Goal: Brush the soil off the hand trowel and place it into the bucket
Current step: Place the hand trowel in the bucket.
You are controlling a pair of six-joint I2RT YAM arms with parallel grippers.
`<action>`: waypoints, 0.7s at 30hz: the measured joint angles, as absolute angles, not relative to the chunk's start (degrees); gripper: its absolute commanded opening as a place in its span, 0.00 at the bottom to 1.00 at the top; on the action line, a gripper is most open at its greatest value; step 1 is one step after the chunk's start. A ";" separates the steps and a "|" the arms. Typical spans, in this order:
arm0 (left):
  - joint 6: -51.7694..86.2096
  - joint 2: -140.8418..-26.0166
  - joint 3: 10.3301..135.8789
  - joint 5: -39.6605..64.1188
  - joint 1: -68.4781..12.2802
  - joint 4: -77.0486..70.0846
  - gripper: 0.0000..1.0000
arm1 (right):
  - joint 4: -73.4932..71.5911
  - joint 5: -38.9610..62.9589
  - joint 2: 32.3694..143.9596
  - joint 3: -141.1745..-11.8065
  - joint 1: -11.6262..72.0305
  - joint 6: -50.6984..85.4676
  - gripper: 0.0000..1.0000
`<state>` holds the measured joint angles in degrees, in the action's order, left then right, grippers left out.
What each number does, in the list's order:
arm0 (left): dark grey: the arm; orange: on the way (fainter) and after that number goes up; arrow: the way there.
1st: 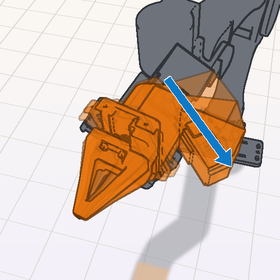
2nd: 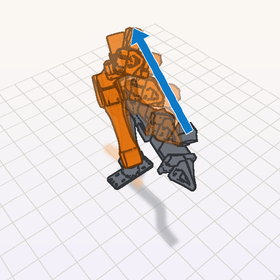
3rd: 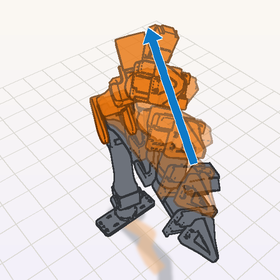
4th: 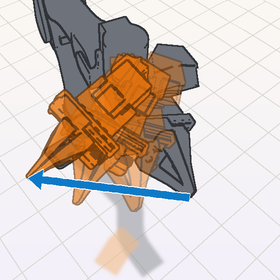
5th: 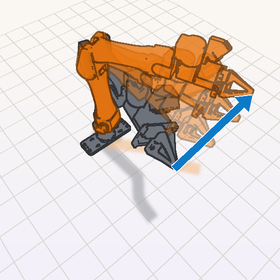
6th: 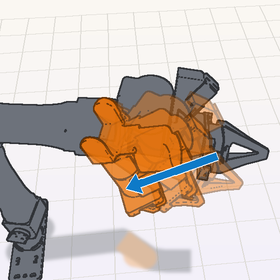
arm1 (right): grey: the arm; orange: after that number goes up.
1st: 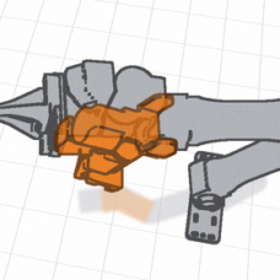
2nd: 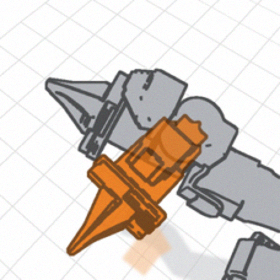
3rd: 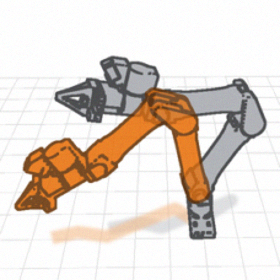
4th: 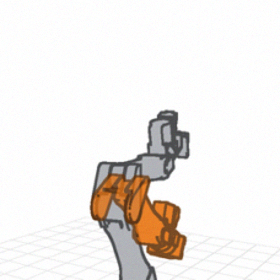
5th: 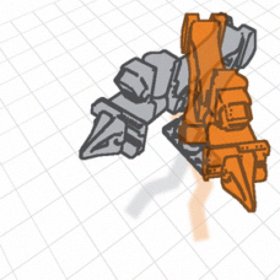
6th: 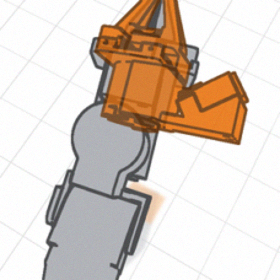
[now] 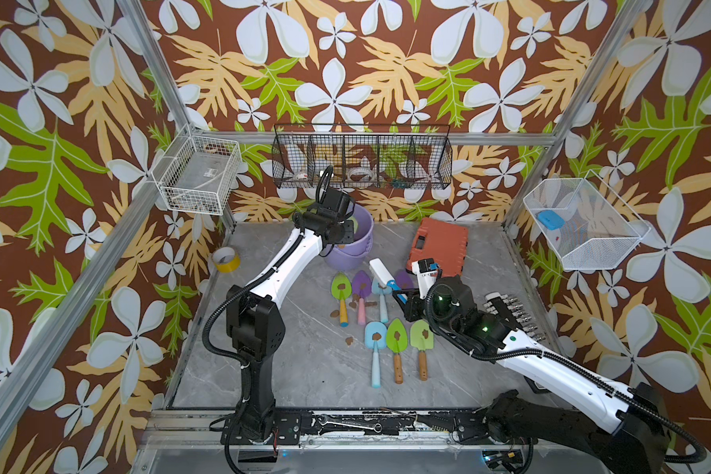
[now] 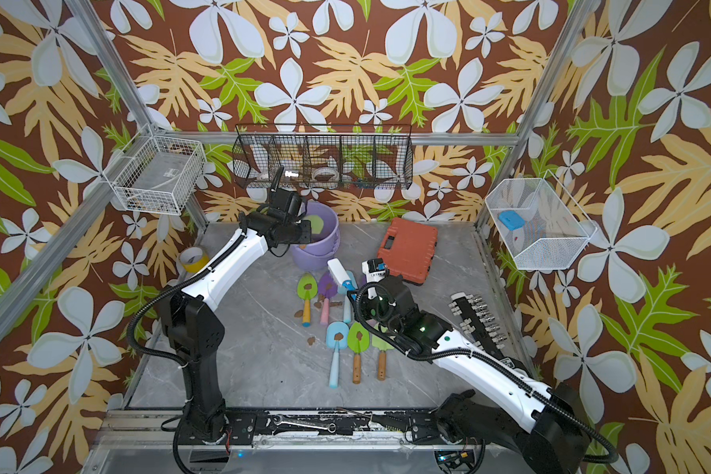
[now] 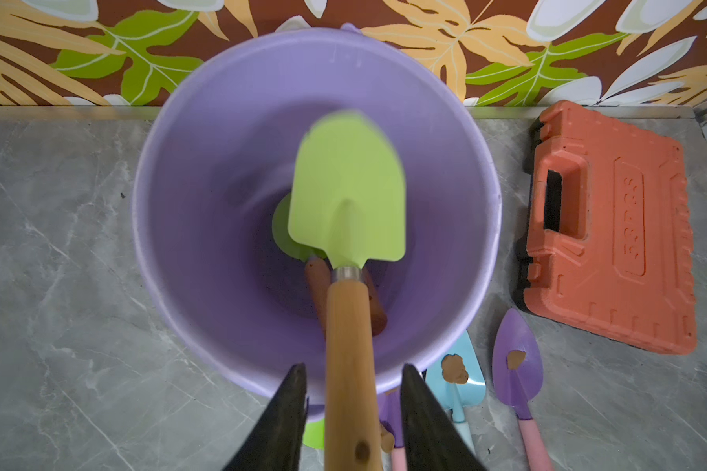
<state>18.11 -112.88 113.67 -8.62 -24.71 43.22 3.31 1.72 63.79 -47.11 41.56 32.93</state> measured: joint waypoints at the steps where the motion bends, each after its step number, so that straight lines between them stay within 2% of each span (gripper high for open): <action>1: 18.44 -112.88 114.04 -8.84 -24.71 43.46 0.54 | 3.31 1.61 63.81 -47.11 41.56 32.88 0.00; 4: 18.50 -111.33 114.54 -10.11 -24.71 43.66 0.52 | 3.55 1.63 63.83 -47.20 41.56 32.75 0.00; 6: 19.31 -106.98 110.28 -10.96 -24.71 42.30 0.50 | 3.95 1.63 63.81 -47.40 41.56 32.73 0.00; 11: 22.26 -88.51 87.13 -12.21 -25.63 35.18 0.47 | 4.86 1.56 63.22 -47.31 41.56 32.80 0.00; 15: 25.89 -74.85 68.86 -11.35 -28.58 29.95 0.49 | 4.84 1.72 63.11 -46.57 41.56 33.71 0.00; 18: 29.63 -66.46 58.08 -10.92 -32.71 27.07 0.50 | 4.95 2.76 63.35 -45.58 41.58 34.61 0.00; 21: 34.11 -62.81 51.24 -11.55 -37.19 24.80 0.52 | 4.69 3.07 64.07 -44.62 41.85 35.92 0.00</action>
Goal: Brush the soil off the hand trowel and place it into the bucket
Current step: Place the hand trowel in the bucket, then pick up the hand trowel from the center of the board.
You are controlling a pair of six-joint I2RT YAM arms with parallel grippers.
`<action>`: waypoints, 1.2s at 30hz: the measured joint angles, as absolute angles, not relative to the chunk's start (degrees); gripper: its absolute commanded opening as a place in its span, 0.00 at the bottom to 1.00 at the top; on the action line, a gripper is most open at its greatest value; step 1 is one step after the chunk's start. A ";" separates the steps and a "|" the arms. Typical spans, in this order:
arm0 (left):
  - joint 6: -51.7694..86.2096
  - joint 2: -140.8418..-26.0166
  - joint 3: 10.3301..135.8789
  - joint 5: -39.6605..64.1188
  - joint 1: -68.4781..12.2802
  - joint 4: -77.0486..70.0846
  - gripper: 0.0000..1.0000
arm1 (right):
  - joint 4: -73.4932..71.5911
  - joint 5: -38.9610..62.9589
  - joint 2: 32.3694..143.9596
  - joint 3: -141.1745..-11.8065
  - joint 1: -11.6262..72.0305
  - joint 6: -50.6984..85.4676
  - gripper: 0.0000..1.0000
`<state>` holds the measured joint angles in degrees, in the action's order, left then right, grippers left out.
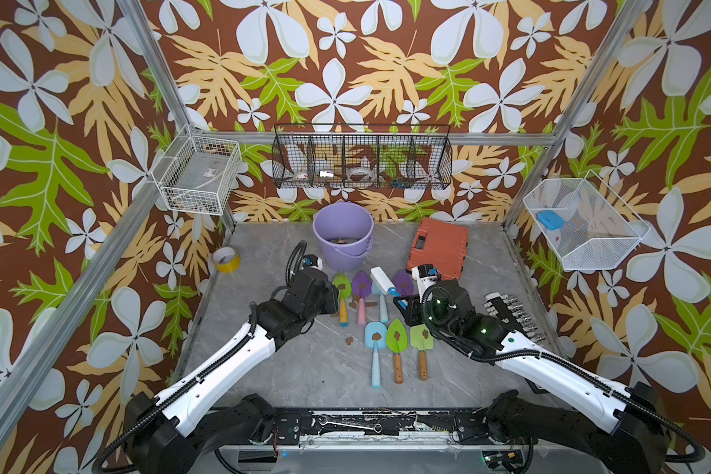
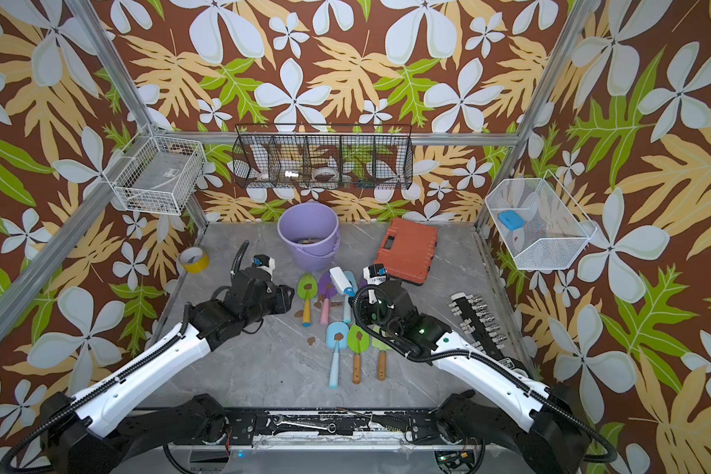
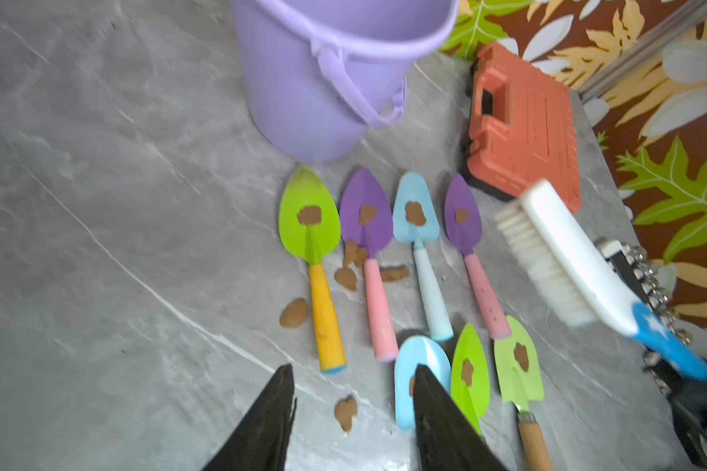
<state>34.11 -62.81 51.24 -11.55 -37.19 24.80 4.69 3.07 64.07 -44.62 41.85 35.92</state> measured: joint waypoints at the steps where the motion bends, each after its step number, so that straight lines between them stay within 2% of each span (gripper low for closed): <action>1: 35.42 -62.59 49.65 -12.01 -38.39 24.14 0.53 | 4.67 3.20 64.31 -44.34 42.00 36.03 0.00; 6: 40.45 -67.88 46.52 -13.47 -41.17 20.93 0.54 | 4.23 4.21 65.78 -44.05 42.48 37.28 0.00; 20: 38.76 -88.16 54.68 -16.56 -41.80 18.68 0.52 | 3.44 4.03 64.79 -43.13 42.92 38.30 0.00; 36: 37.43 -95.02 55.48 -18.96 -41.80 18.13 0.50 | 3.31 3.07 64.71 -42.76 43.00 38.09 0.00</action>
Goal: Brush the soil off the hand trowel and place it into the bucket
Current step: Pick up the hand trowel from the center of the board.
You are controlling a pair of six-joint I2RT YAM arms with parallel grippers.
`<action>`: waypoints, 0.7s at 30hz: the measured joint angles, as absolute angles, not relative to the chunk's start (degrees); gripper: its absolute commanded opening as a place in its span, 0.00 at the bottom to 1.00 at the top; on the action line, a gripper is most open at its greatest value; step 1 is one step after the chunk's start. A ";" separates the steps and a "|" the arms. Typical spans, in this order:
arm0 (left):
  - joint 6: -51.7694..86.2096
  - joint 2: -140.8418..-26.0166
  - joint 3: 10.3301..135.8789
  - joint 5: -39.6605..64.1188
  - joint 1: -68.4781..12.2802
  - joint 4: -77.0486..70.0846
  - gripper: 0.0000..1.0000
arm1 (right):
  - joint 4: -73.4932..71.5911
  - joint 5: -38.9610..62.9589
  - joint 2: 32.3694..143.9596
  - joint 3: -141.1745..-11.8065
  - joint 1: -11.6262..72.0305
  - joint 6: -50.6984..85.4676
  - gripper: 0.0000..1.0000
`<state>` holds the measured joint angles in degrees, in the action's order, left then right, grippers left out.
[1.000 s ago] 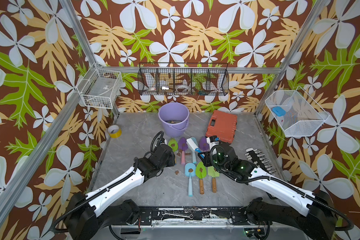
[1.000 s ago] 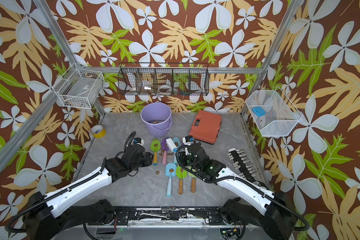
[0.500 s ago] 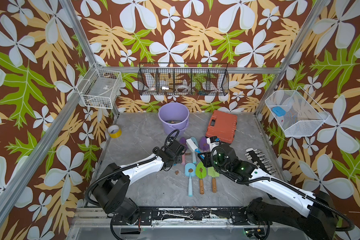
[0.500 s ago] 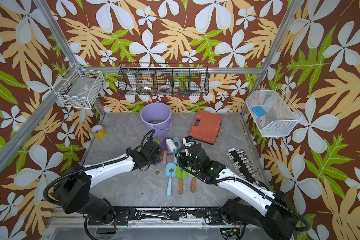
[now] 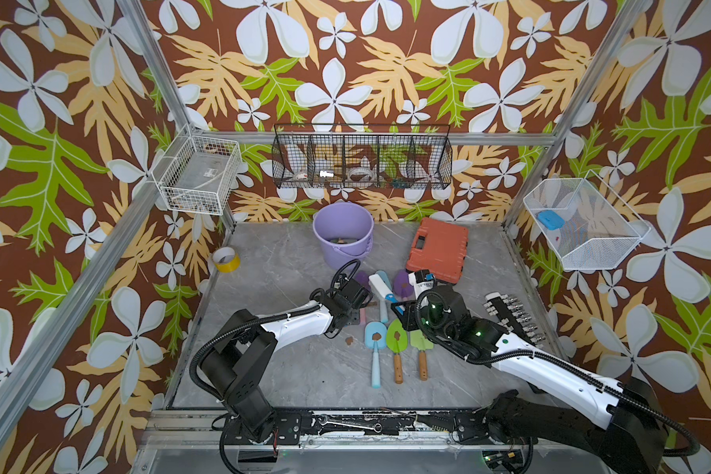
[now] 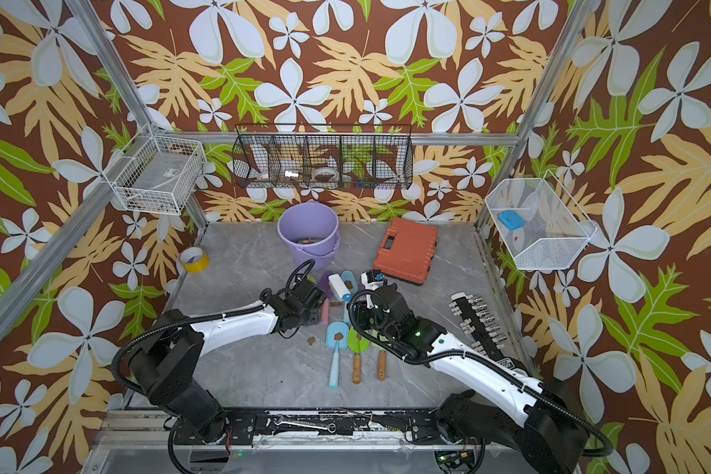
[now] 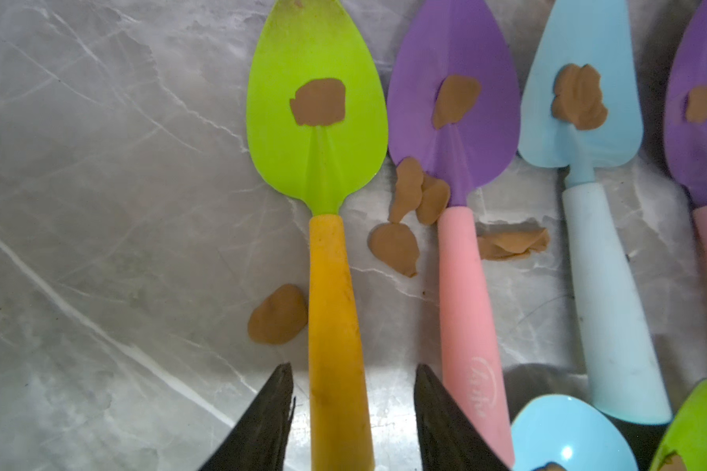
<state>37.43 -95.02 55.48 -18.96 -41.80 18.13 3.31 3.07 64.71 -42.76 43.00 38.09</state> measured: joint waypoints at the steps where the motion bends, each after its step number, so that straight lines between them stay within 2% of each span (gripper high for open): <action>1: 37.43 -95.33 55.40 -18.90 -41.80 17.89 0.50 | 3.20 3.07 64.75 -42.78 43.00 38.06 0.00; 21: 35.70 -99.68 58.70 -19.18 -41.80 17.45 0.46 | 3.01 2.96 64.66 -41.60 43.00 38.33 0.00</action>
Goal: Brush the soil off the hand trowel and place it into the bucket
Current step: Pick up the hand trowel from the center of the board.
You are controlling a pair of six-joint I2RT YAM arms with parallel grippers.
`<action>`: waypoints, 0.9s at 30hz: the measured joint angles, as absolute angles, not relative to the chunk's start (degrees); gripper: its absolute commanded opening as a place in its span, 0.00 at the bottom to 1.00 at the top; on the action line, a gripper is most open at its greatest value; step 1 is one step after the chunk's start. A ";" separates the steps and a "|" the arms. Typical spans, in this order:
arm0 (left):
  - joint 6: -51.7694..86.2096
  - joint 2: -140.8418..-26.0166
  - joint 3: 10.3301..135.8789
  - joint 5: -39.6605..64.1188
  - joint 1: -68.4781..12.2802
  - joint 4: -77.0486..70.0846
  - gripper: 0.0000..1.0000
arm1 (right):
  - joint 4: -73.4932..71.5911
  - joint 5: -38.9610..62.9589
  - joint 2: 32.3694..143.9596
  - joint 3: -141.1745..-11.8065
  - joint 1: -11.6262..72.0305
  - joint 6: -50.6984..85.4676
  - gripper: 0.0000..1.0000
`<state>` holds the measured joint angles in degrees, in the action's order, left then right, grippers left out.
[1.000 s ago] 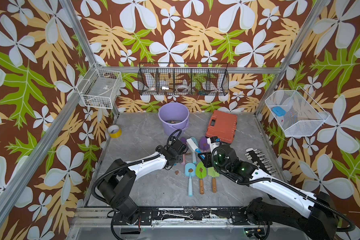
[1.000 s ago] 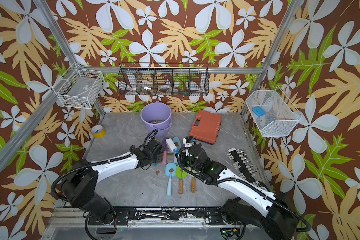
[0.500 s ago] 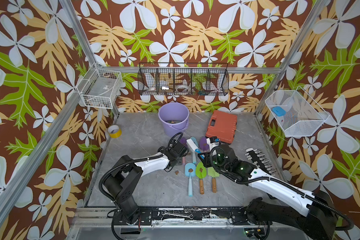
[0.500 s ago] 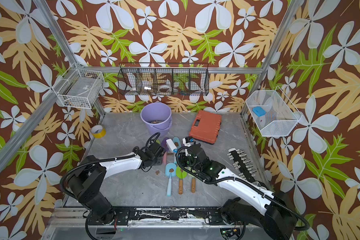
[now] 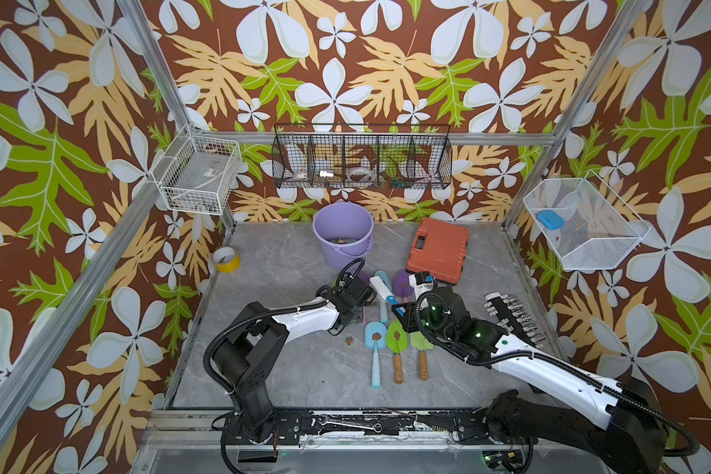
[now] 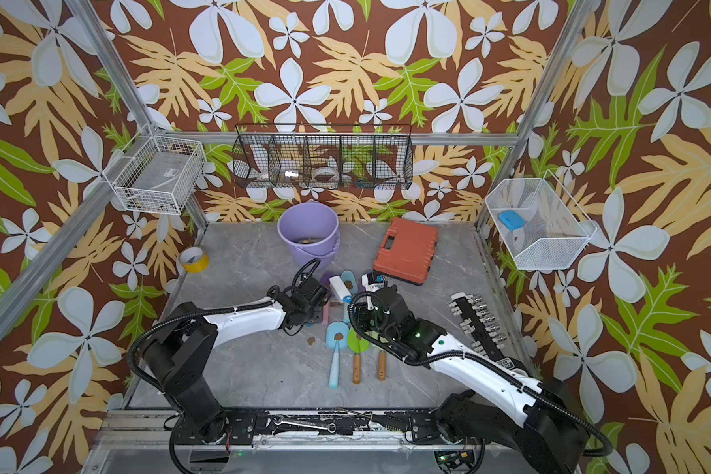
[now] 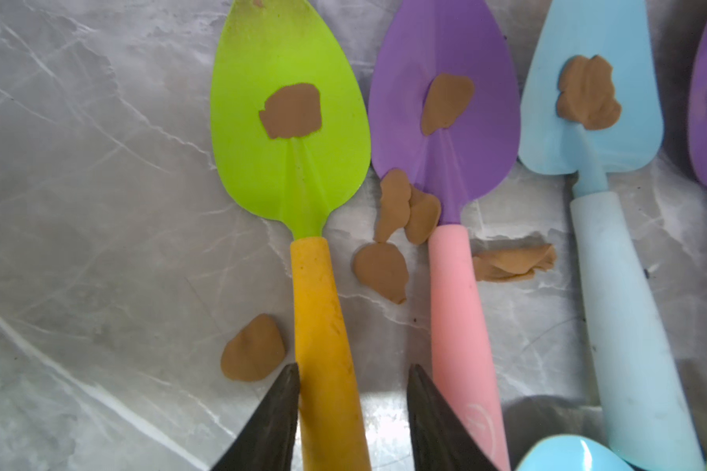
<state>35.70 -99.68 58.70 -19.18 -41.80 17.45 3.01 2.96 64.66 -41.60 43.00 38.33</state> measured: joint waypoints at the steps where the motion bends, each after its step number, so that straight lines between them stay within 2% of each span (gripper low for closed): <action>1: 35.68 -99.85 58.85 -19.29 -41.80 17.65 0.46 | 3.01 2.96 64.75 -41.60 43.00 38.33 0.00; 16: 35.29 -102.10 58.46 -20.93 -41.80 18.02 0.39 | 2.63 3.16 66.98 -43.11 43.00 38.09 0.00; 27: 34.52 -102.13 57.80 -20.88 -41.78 17.19 0.21 | 2.61 3.29 67.51 -44.12 43.00 38.13 0.00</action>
<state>34.52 -102.13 57.80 -20.88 -41.78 17.19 2.61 3.29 67.51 -44.12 43.00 38.13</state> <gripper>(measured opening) 0.249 0.193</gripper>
